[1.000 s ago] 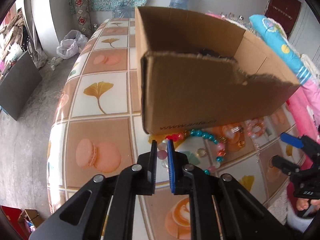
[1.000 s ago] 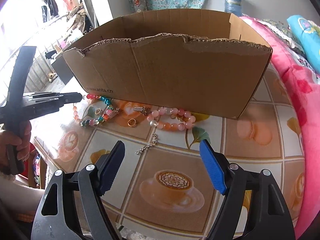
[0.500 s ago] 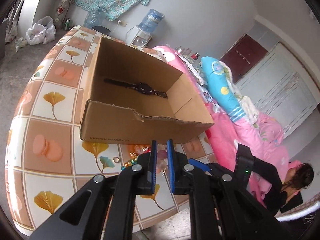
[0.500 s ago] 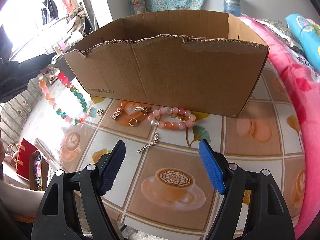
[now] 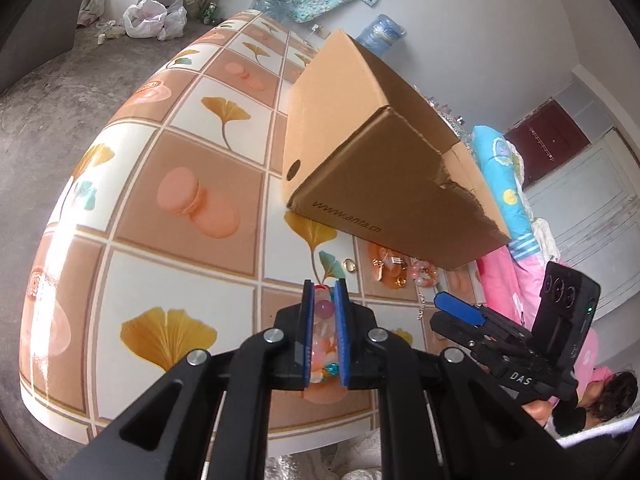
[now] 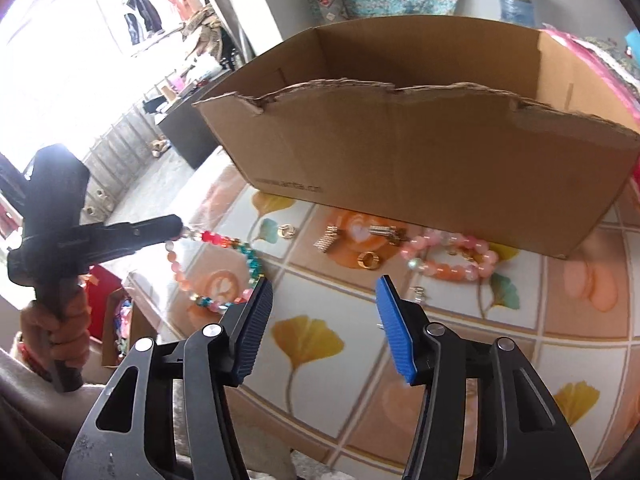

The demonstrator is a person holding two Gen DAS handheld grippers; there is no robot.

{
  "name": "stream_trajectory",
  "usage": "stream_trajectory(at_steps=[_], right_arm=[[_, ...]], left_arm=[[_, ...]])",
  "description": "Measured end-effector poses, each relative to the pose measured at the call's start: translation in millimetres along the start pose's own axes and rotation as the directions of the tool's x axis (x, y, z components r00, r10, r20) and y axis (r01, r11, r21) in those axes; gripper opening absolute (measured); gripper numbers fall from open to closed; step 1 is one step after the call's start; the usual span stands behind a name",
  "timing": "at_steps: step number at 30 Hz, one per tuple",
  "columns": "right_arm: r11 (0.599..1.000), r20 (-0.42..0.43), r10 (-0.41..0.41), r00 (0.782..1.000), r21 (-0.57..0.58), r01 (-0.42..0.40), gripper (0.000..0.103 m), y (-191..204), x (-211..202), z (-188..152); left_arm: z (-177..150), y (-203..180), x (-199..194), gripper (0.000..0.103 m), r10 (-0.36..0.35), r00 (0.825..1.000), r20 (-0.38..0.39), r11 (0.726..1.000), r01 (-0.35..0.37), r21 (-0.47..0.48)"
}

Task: Organize jewelry
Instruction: 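Close the left tool on the beaded bracelet and lift it, then grasp the hanging bracelet beads with the right tool while the left tool holds it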

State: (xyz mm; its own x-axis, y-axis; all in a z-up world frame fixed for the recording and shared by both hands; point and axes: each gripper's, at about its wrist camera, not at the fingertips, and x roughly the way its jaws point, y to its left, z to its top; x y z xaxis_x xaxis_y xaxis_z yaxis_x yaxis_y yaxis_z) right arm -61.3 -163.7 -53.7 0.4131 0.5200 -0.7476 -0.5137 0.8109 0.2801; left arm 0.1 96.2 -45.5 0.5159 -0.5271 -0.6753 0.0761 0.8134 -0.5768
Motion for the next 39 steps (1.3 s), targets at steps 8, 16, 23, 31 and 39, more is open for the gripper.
stream_trajectory(at_steps=[8,16,23,31,39], right_arm=[[0.986,-0.114,-0.019,0.993,-0.165,0.000,0.026,46.1,51.6,12.4],[0.961,-0.126,-0.121,0.985,-0.262,0.085,0.008,64.1,64.0,13.9],[0.976,-0.128,-0.155,0.980,-0.176,0.131,0.007,44.8,55.8,15.3],[0.985,-0.129,-0.160,0.979,-0.092,0.148,0.008,29.8,44.1,8.8],[0.990,-0.132,-0.132,0.982,-0.073,0.123,0.008,29.1,40.5,5.6]], left_arm=[[-3.4,20.0,11.8,0.010,0.030,0.999,-0.022,0.999,-0.031,-0.011],[-4.6,24.4,18.2,0.010,0.017,0.999,-0.031,1.000,-0.017,-0.007],[-3.1,13.1,25.5,0.015,0.024,0.999,-0.047,0.999,-0.023,0.037],[-12.4,-3.6,29.1,0.023,0.027,0.995,-0.099,0.996,-0.019,0.085],[-18.2,-21.4,38.3,0.023,0.065,0.992,-0.111,0.991,-0.051,0.122]])
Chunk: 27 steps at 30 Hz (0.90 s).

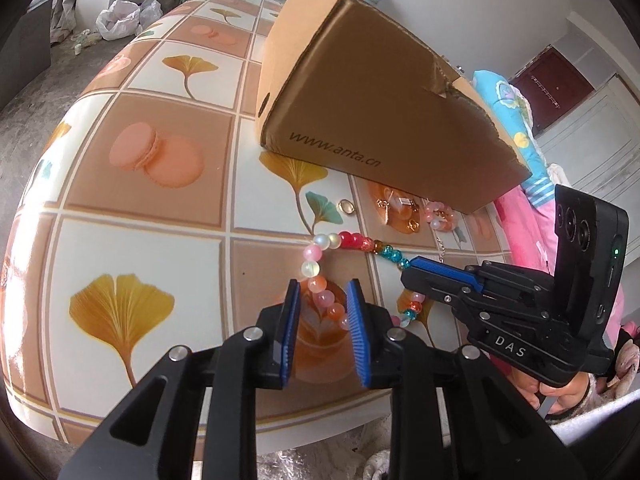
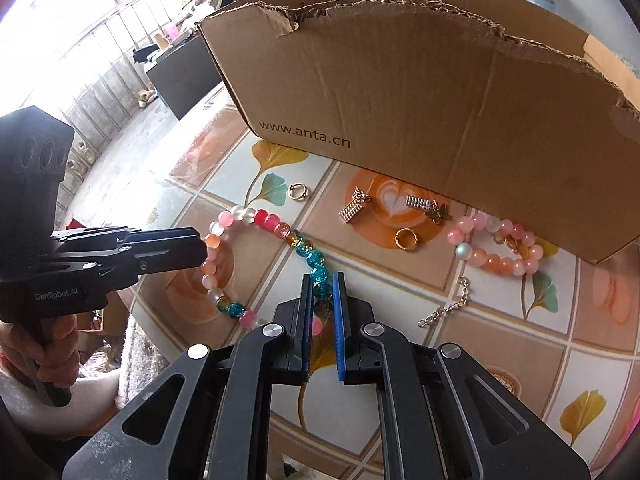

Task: Organize jewelry
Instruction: 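Grasp the hanging bracelet beads with the right tool while the left tool holds it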

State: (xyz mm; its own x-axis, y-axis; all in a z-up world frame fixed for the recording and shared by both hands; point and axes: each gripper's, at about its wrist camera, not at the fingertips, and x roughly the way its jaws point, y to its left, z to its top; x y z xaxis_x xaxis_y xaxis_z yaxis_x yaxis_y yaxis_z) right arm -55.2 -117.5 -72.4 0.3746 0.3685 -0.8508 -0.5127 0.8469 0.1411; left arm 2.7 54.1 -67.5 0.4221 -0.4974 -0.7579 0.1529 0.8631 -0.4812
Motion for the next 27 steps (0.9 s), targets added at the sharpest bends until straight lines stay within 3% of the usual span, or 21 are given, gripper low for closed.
stream_trajectory(at_steps=[6,9,15,27], right_arm=[[1.000,0.005,0.015,1.000,0.010,-0.015,0.008,-4.8,-2.2,-0.3],[1.000,0.011,0.024,1.000,0.015,-0.024,0.008,-13.1,-6.8,-5.9],[1.000,0.021,0.023,1.000,0.006,-0.023,0.008,-19.5,-7.7,-5.0],[0.999,0.026,0.007,1.000,-0.044,-0.006,0.012,-12.7,-6.2,0.8]], left_arm=[[3.2,-13.5,6.0,0.023,0.062,0.998,0.006,0.996,-0.062,0.058],[3.4,-24.9,11.0,0.023,0.129,0.992,0.018,0.983,-0.130,0.129],[-3.8,-48.5,22.3,0.023,0.267,0.961,0.072,0.912,-0.276,0.305],[-4.6,-53.7,29.8,0.023,0.353,0.930,0.100,0.852,-0.364,0.378]])
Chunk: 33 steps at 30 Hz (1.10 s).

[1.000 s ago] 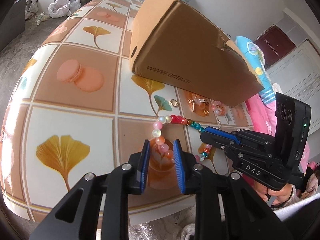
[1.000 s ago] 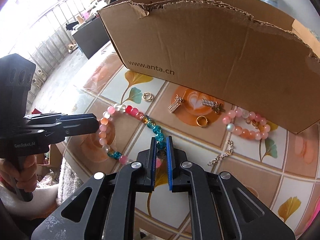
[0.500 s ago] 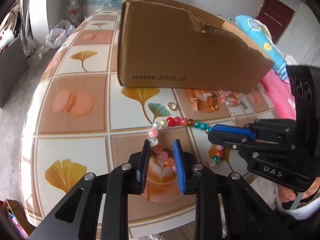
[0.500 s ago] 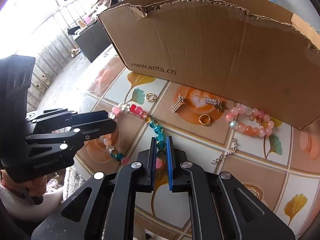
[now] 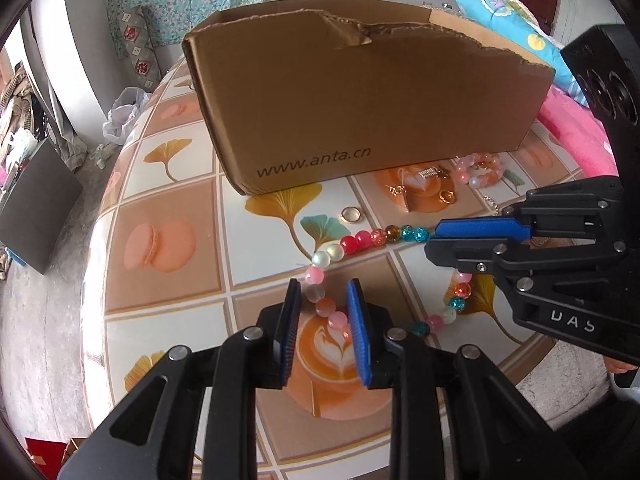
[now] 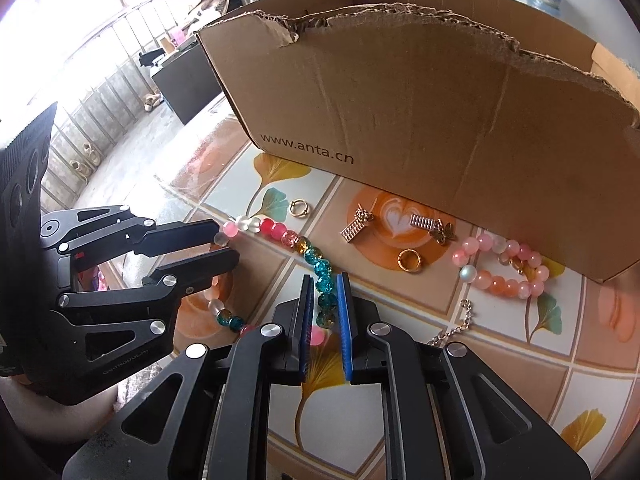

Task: Organize jewelry
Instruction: 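Grasp the hanging bracelet beads with the right tool while the left tool holds it, then carry the beaded bracelet over the box with both tools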

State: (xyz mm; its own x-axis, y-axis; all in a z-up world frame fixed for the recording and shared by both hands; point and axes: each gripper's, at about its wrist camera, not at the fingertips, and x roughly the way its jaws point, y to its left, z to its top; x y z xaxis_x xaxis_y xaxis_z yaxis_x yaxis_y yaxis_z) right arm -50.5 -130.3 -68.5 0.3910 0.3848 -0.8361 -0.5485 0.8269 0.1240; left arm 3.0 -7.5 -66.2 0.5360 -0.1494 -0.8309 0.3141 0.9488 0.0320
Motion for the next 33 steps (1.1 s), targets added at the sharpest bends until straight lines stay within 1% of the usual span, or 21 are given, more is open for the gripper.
stream_trajectory(at_steps=[2,3,4,5,6,10,19,23,27,33], right_arm=[[1.000,0.002,-0.012,1.000,-0.017,0.012,0.012,3.1,1.2,1.4],[1.000,0.003,-0.014,1.000,-0.021,0.014,0.012,3.8,1.4,1.3],[1.000,0.004,-0.019,1.000,-0.022,0.019,0.011,4.0,1.6,1.5],[0.999,0.006,-0.025,1.000,-0.022,0.025,0.008,4.0,1.7,1.9],[1.000,0.007,-0.020,1.000,-0.015,0.020,0.008,3.7,1.6,2.4],[1.000,0.019,0.001,1.000,0.013,-0.002,0.007,0.3,-2.8,4.6],[0.999,0.079,0.020,0.997,0.028,-0.022,0.007,-11.3,-33.8,0.2],[0.999,0.110,0.019,0.994,0.031,-0.023,0.007,-15.9,-48.5,-3.4],[0.999,0.141,0.014,0.990,0.032,-0.019,0.007,-10.6,-62.4,-4.5],[1.000,0.194,0.004,0.981,0.021,-0.008,0.007,-8.3,-85.4,-12.4]], left_arm=[[-0.3,-1.3,0.2,0.023,0.005,1.000,0.006,1.000,-0.006,0.009],[-0.7,-0.7,0.0,0.020,0.003,1.000,0.009,1.000,-0.003,0.008],[-2.0,-0.7,-0.6,0.018,0.006,1.000,0.013,1.000,-0.006,0.009],[-2.5,-0.9,-0.9,0.012,0.015,1.000,0.016,1.000,-0.015,0.010],[-2.6,0.4,-1.2,0.009,0.013,1.000,0.018,1.000,-0.013,0.006],[-2.8,1.9,-5.0,0.009,-0.018,0.999,0.038,1.000,0.018,-0.018],[0.5,7.5,-33.3,0.009,-0.083,0.990,0.113,0.994,0.091,-0.068],[2.6,6.7,-47.7,0.009,-0.083,0.986,0.144,0.994,0.093,-0.064],[5.5,6.6,-62.8,0.009,-0.090,0.980,0.176,0.993,0.102,-0.062],[10.0,2.5,-89.0,0.009,-0.086,0.968,0.235,0.994,0.099,-0.043]])
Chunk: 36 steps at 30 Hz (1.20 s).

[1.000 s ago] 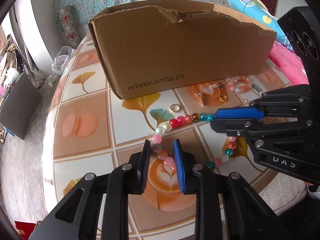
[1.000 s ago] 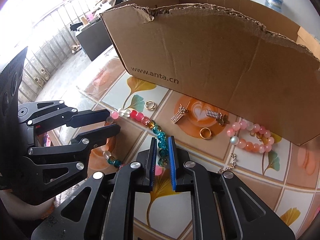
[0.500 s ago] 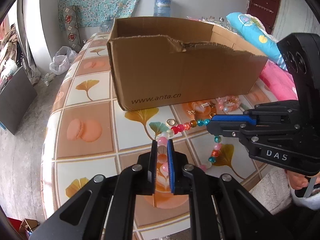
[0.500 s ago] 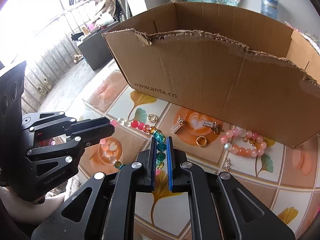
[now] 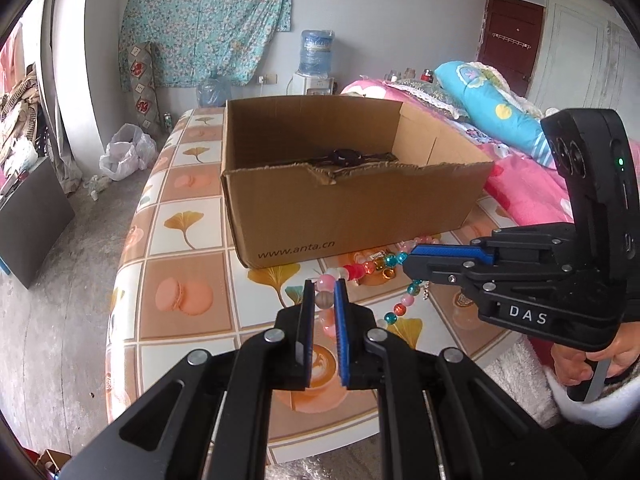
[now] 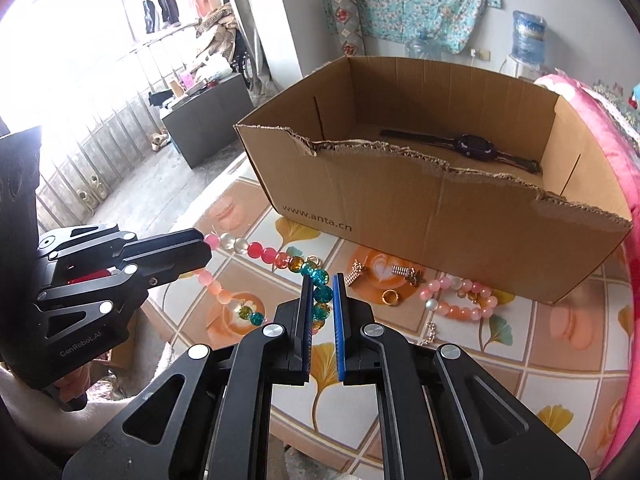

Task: Organize jewelry
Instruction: 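Carry the beaded bracelet over the box with both tools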

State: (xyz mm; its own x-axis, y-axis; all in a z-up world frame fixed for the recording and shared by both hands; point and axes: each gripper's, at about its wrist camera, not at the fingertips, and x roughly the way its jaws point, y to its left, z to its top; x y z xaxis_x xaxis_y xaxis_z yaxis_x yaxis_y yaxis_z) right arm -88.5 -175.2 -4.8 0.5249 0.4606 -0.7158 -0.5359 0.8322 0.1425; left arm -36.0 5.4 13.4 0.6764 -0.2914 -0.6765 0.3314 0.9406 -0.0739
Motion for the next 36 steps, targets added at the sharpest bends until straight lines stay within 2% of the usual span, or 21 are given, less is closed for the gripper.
stream_trajectory(at_steps=[8,14,18,25,31,36], right_arm=[[0.999,0.124,-0.009,0.992,-0.034,0.013,0.007,3.9,-48.8,19.9],[0.996,0.230,-0.007,0.973,-0.085,0.027,0.007,3.9,-78.9,60.1],[0.995,0.253,0.000,0.967,-0.096,0.025,0.007,-7.1,-80.3,87.8],[0.998,0.187,0.025,0.982,-0.066,-0.013,0.007,-42.9,-47.0,133.0],[0.998,0.058,0.061,0.996,-0.015,-0.060,0.007,-75.0,2.5,157.5],[0.995,-0.080,0.098,0.992,0.043,-0.095,0.007,-95.4,49.7,161.4]], left_arm=[[33.3,-5.3,-42.7,0.009,-0.034,0.993,0.116,0.999,0.029,0.040],[80.6,-2.7,-67.7,0.009,-0.070,0.975,0.212,0.995,0.054,0.082],[112.9,-0.2,-69.2,0.009,-0.081,0.965,0.249,0.992,0.054,0.114],[157.2,9.8,-35.3,0.009,-0.078,0.971,0.228,0.990,0.049,0.131],[177.6,21.5,19.9,0.009,-0.079,0.988,0.133,0.992,0.064,0.113],[178.9,31.7,69.6,0.009,-0.082,0.997,0.015,0.992,0.080,0.095]])
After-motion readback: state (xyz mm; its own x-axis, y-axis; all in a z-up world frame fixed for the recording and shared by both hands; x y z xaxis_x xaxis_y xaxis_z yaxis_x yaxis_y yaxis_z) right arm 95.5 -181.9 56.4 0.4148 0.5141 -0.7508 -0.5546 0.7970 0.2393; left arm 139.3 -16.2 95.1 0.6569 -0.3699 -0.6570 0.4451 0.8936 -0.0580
